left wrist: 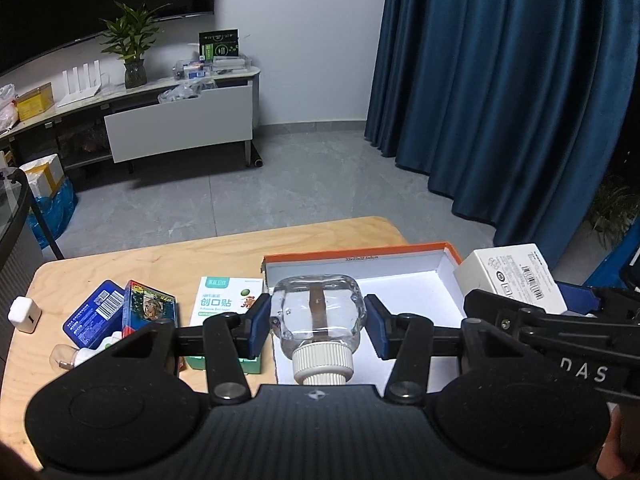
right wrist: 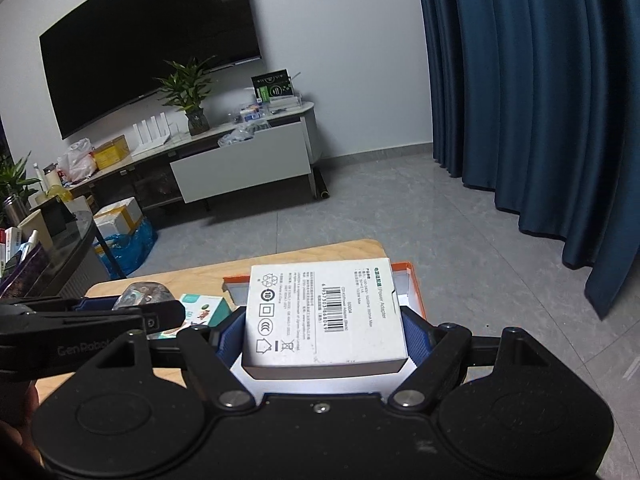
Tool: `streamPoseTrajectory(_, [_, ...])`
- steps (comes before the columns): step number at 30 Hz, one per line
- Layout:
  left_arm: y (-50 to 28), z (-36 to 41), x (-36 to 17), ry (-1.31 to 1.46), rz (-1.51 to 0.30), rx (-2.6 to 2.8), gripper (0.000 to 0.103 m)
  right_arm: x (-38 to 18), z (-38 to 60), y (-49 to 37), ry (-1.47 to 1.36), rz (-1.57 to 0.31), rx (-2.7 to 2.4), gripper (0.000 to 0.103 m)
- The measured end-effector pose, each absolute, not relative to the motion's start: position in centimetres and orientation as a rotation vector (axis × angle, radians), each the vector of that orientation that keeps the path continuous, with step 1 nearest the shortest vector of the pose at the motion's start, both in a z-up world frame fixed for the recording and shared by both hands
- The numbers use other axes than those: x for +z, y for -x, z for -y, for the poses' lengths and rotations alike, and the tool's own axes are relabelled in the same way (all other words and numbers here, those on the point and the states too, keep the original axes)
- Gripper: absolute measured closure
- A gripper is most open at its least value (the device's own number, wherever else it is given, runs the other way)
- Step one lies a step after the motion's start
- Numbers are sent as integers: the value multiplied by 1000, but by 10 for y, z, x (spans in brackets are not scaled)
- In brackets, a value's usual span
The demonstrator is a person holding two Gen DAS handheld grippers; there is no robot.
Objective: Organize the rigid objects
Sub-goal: 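Carry the glass bottle and white box over the open white box with both tools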
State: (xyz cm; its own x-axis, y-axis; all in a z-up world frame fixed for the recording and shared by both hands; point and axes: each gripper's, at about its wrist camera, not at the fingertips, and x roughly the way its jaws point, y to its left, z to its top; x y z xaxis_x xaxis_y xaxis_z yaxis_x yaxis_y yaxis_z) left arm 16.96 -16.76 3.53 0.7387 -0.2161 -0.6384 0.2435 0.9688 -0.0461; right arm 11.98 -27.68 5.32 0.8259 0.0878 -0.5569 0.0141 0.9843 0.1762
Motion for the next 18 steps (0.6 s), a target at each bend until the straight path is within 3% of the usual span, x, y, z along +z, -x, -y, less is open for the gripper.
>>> streamPoseTrajectory(18, [-195,178,33,-38,-727,-234,53,43,277,-150,-154,-653,33,10])
